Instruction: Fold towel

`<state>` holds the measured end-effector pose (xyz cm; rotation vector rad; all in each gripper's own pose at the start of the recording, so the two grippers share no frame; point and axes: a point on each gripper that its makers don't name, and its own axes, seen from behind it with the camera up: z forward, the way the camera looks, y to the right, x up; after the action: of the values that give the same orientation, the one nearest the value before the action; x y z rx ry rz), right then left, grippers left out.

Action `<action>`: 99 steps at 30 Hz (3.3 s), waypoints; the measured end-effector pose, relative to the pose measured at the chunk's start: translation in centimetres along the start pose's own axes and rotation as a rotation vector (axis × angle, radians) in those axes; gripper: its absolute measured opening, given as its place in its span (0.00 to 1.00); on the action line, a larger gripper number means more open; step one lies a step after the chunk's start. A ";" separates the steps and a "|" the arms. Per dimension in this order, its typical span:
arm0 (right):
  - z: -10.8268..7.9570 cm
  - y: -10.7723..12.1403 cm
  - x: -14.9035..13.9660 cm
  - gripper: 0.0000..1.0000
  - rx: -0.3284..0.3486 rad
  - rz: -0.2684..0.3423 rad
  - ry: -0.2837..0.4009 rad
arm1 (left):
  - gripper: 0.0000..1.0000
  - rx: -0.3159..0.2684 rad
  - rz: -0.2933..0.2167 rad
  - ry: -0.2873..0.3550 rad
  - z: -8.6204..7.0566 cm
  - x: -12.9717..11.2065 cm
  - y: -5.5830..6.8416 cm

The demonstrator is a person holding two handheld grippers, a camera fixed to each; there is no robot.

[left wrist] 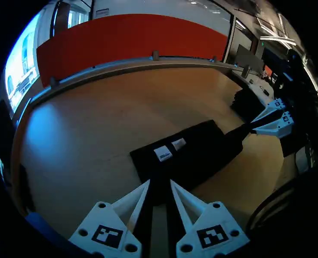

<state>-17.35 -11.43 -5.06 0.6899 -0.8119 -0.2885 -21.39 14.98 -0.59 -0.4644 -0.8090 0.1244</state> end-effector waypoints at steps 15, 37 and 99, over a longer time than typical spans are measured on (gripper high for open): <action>2.4 1.8 -0.8 0.14 0.006 0.047 -0.045 | 0.17 0.004 0.026 -0.041 3.3 -0.4 -1.1; 7.0 3.8 -2.6 0.22 -0.034 0.069 -0.091 | 0.18 0.050 0.002 -0.038 8.0 -1.2 -2.9; 6.2 8.2 -1.2 1.00 -0.245 0.095 -0.015 | 0.94 0.198 0.053 0.005 7.1 0.2 -6.9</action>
<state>-22.95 -7.54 2.68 0.4185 -0.8056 -0.3014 -26.81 11.36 6.85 -0.2990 -0.7713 0.2504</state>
